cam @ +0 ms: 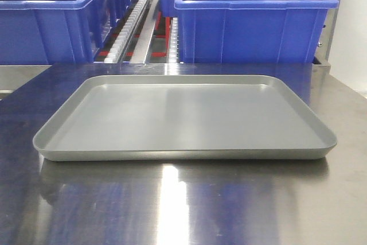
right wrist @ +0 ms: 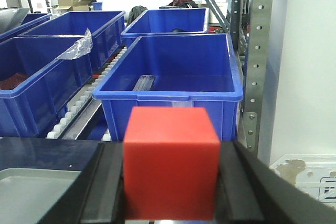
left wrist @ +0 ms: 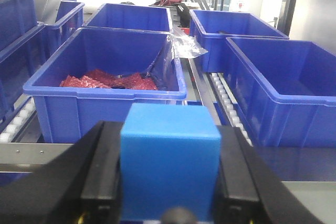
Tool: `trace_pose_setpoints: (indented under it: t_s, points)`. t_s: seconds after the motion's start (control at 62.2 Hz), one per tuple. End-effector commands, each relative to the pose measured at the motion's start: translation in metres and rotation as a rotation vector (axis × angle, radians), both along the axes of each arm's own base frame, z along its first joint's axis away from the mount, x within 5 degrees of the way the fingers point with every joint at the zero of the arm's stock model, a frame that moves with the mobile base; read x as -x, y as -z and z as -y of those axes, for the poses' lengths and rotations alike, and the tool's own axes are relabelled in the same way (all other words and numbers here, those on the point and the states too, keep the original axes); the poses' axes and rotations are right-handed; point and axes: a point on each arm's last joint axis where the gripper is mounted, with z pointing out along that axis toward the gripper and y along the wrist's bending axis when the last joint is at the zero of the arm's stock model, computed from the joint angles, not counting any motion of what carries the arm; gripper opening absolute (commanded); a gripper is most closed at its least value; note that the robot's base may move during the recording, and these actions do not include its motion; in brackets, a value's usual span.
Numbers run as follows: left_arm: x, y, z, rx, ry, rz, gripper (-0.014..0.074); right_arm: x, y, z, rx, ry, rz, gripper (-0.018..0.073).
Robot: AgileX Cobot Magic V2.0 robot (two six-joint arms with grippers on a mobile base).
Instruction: Sort and place red and blue blocks on shelf
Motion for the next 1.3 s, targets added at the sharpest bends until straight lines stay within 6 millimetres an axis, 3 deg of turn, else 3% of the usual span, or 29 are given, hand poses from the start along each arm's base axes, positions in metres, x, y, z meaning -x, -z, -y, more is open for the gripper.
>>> trace_pose_setpoints:
  t_s: [0.0, 1.287]
  points:
    - [0.0023, -0.0167, -0.0002, 0.012, 0.0, 0.108, 0.0134, 0.0017, -0.0157, 0.0016, -0.009, 0.016, 0.107, 0.0048]
    - [0.0019, -0.0166, -0.0002, 0.012, 0.0, 0.106, 0.0134, 0.0017, -0.0157, 0.0016, -0.009, 0.016, 0.107, 0.0048]
